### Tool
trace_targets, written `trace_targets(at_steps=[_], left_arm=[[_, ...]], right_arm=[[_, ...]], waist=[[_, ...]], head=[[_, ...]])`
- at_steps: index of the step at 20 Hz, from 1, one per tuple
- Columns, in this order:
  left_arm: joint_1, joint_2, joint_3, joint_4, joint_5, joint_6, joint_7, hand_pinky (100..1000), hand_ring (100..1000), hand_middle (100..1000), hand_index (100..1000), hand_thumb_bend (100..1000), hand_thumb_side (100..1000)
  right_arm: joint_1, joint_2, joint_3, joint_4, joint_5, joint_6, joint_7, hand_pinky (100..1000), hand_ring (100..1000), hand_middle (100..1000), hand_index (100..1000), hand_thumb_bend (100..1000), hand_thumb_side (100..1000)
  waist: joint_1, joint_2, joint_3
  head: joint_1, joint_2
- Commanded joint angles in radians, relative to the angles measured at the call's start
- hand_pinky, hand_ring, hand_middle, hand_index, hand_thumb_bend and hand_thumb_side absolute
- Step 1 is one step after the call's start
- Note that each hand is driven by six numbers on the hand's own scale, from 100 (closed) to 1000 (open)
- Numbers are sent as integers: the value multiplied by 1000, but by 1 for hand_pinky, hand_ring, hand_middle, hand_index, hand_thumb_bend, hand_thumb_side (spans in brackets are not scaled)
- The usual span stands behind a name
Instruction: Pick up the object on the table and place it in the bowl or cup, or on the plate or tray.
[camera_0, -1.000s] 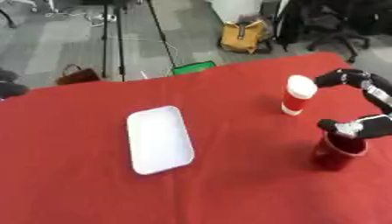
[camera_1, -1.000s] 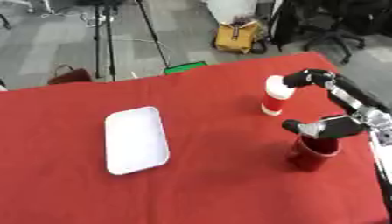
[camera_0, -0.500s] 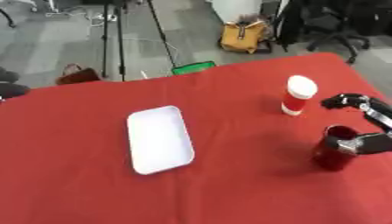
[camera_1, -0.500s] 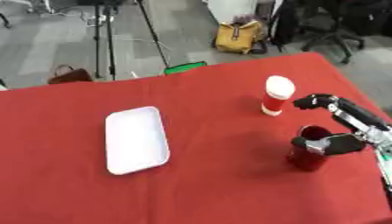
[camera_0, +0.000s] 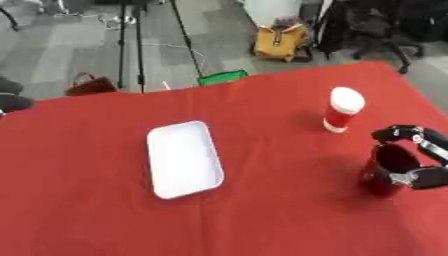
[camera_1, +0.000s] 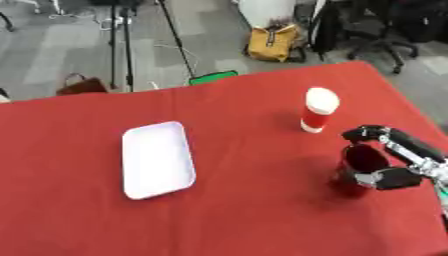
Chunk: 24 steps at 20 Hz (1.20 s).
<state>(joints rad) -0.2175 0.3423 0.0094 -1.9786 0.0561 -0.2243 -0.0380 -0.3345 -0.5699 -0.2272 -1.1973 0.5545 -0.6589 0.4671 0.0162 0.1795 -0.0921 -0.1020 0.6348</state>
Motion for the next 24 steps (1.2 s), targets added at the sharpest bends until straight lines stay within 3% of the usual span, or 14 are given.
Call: trace_targets(at_steps=[1, 9, 16, 24], left_arm=[[-4, 25, 1, -21, -2, 0, -2, 748, 653, 676, 784, 954, 684], [-1, 29, 0, -21, -2, -2, -6, 749, 653, 677, 785, 953, 684], [2, 34, -1, -21, -3, -1, -9, 749, 653, 677, 785, 954, 684], [2, 36, -1, -21, -3, -1, -13, 750, 654, 678, 785, 955, 684]], right_arm=[[-12, -52, -3, 12, 13, -212, 201, 811, 795, 784, 889, 592, 596], [-66, -99, 23, 96, 46, -246, 235, 846, 822, 803, 896, 634, 602], [-117, -147, 60, 124, 108, -248, 225, 890, 863, 844, 928, 663, 599], [-127, -156, 81, 138, 195, -248, 211, 890, 883, 872, 942, 671, 576]], waist=[[-4, -12, 1], [-6, -14, 1], [-13, -16, 6], [-16, -17, 8]], head=[[4, 9], [4, 12], [5, 16], [7, 17]])
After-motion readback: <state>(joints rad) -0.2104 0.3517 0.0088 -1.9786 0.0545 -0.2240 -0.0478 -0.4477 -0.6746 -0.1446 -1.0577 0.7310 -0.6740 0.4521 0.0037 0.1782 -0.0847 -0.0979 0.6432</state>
